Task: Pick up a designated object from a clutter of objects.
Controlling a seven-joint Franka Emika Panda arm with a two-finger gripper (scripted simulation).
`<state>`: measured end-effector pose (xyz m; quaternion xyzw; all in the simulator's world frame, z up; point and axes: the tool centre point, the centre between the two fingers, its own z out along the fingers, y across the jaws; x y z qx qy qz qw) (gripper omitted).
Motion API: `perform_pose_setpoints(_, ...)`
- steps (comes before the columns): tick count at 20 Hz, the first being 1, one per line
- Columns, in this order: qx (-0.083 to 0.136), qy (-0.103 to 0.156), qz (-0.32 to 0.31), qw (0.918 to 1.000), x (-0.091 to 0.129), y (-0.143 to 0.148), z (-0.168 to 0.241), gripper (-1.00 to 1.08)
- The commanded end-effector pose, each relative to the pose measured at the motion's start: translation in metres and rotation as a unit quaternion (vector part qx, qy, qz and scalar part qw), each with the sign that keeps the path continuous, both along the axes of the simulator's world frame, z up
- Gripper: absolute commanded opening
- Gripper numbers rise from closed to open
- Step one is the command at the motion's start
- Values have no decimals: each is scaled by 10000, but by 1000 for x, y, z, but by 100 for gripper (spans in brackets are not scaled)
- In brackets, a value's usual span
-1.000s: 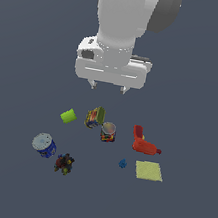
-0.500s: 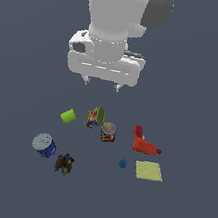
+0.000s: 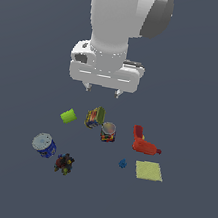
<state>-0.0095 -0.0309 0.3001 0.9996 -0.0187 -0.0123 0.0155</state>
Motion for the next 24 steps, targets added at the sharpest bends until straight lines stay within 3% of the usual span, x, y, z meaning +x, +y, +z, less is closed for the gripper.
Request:
perform_pose_setpoints(1,7,-3,82,10000,3,3,-13,100)
perform_pose_setpoints(16,111,-74,874,9961,13,34,-142,100)
perform_pose_setpoints(24,156,-100,1122,9935,8,44,-183,100)
